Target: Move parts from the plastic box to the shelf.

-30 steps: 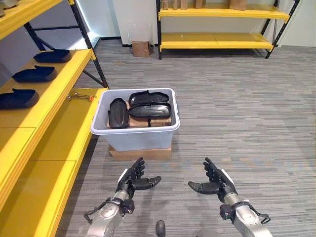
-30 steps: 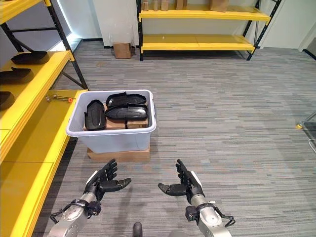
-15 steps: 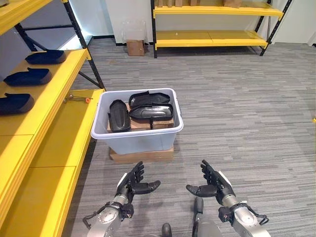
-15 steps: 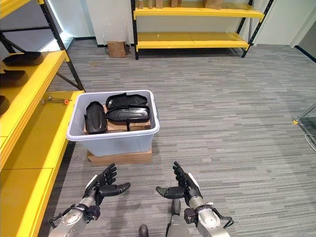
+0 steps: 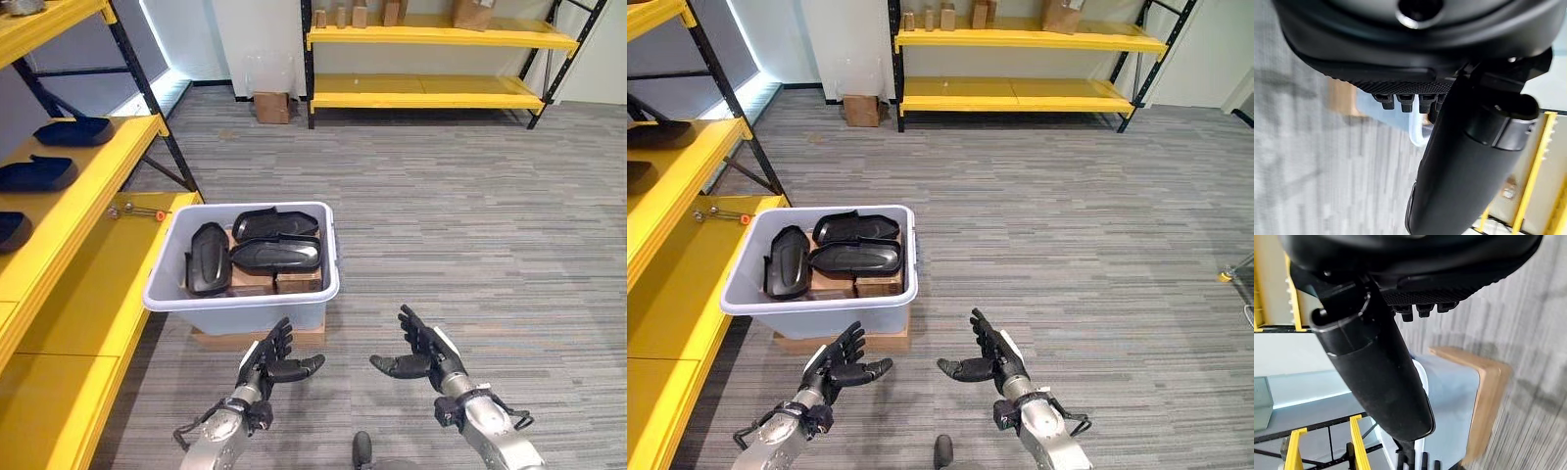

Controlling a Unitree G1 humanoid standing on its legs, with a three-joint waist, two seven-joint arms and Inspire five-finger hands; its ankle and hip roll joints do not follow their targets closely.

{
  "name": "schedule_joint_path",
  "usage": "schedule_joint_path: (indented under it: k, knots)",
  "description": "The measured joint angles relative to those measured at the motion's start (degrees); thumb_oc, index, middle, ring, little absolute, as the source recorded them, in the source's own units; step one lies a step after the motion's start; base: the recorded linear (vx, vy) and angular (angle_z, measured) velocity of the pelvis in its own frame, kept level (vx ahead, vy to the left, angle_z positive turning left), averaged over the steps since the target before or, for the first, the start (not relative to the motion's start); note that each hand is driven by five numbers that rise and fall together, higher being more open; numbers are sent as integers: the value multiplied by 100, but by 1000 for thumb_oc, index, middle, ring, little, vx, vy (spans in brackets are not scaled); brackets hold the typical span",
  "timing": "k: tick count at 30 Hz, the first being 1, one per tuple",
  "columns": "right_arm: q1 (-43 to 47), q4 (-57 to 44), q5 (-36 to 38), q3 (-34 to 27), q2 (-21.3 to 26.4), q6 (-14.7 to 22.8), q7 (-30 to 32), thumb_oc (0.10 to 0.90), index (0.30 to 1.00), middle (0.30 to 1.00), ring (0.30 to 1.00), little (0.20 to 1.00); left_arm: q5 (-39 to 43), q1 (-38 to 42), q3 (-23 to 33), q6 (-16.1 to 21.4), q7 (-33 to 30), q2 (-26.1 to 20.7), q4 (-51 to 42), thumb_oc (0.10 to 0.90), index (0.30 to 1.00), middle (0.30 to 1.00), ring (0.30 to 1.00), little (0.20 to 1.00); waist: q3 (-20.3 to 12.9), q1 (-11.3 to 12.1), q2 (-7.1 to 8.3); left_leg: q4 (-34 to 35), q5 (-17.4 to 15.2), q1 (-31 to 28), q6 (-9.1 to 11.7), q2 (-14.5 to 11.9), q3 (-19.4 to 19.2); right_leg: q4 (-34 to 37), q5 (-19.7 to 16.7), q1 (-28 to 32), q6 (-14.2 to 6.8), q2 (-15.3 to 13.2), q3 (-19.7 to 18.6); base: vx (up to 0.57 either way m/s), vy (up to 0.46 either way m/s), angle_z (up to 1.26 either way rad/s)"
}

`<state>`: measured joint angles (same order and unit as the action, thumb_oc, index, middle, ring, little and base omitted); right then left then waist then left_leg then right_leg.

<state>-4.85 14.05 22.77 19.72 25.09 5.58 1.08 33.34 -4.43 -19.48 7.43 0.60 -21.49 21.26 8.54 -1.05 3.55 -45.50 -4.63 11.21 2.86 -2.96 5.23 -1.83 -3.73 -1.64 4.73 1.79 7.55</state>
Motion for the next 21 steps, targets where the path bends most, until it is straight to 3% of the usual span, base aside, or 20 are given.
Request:
schedule_joint_path:
  k: [1,3,5,6,7,8,9,10,13,14,16,18,19,21]
  knots:
    - [7,1,0,2,0,5,18,900,1000,1000,1000,1000,4,0,14,-1,-5,-20,-10,900,1000,1000,1000,1000,35,20,84,-238,-9,278,-18,-82,-21,-38,144,34,103,49,-27,216,-43,9]
    - [18,0,2,-9,-4,20,52,900,1000,1000,1000,1000,4,-3,14,-1,-5,-18,-54,900,1000,1000,1000,1000,124,-4,213,238,-79,528,-42,-257,-230,-4,213,34,-26,88,-90,151,56,3]
    - [47,24,2,-19,-26,20,55,900,1000,1000,1000,1000,5,-55,-6,-31,-5,0,-46,900,1000,1000,1000,1000,206,17,268,1504,-9,496,21,-424,-380,80,109,78,-30,144,-185,239,171,-26]
    - [32,41,1,-15,-61,19,49,900,1000,1000,1000,1000,3,-95,3,-82,-2,-18,-21,900,1000,1000,1000,1000,205,67,243,2274,141,355,207,-686,-456,149,157,175,-116,234,-219,239,211,-34]
    - [-30,36,46,-16,-72,34,59,900,1000,1000,1000,1000,4,-97,27,-96,-5,-24,19,900,1000,1000,1000,1000,207,37,213,3976,436,-45,386,-1068,-565,208,168,303,-159,384,-230,241,221,-30]
    - [-63,44,50,-17,-70,34,70,900,1000,1000,1000,1000,2,-101,68,-98,-7,-24,24,900,1000,1000,1000,1000,216,35,196,4973,720,-203,444,-1339,-473,228,212,410,-223,496,-283,213,229,-22]
    - [-83,45,48,-23,-60,37,82,900,1000,1000,1000,1000,1,-80,74,-98,-8,-29,23,900,1000,1000,1000,1000,221,50,199,5050,870,-189,459,-1396,-428,224,303,446,-361,528,-337,228,316,-34]
    - [-98,53,48,-29,-51,37,92,900,1000,1000,1000,1000,-1,-80,70,-99,-4,-26,19,900,1000,1000,1000,1000,221,117,183,5050,1071,-193,469,-1382,-229,158,391,457,-498,530,-391,208,321,-36]
    - [-162,96,42,-64,-59,36,76,900,1000,1000,1000,1000,-8,-110,66,-106,5,-13,7,900,1000,1000,1000,1000,164,116,27,5011,1283,-477,498,-1233,-203,123,401,586,-397,599,-530,173,370,-26]
    - [-185,96,42,-86,-55,33,78,900,1000,1000,1000,1000,-10,-8,63,-106,16,-18,-5,900,1000,1000,1000,1000,152,17,-17,5012,1280,-587,497,-1140,-258,174,391,588,-383,578,-509,189,508,2]
    - [-183,79,41,-125,-71,23,66,900,1000,1000,1000,1000,-12,173,-22,-107,37,-42,-9,900,1000,1000,1000,1000,149,-40,-38,5036,1222,-906,405,-909,-526,186,387,589,-376,392,-542,122,410,10]
    - [-169,63,37,-172,8,30,47,900,1000,1000,1000,1000,-14,153,-76,-106,112,6,-90,900,1000,1000,1000,1000,149,-65,-263,5019,1273,-1132,246,-888,-675,136,436,594,-437,299,-542,32,301,-1]
    - [-166,96,20,-259,-23,23,53,900,1000,1000,1000,1000,-15,169,-135,-104,120,0,-91,900,1000,1000,1000,1000,157,-30,-320,5014,1195,-1161,356,-833,-696,17,507,547,-517,200,-545,-2,186,-9]
    - [-136,96,14,-272,-56,24,45,900,1000,1000,1000,1000,-27,140,-157,-107,127,-21,-100,900,1000,1000,1000,1000,145,-25,-324,5011,1140,-1135,145,-438,-938,-542,805,195,-735,-232,-595,11,169,-16]
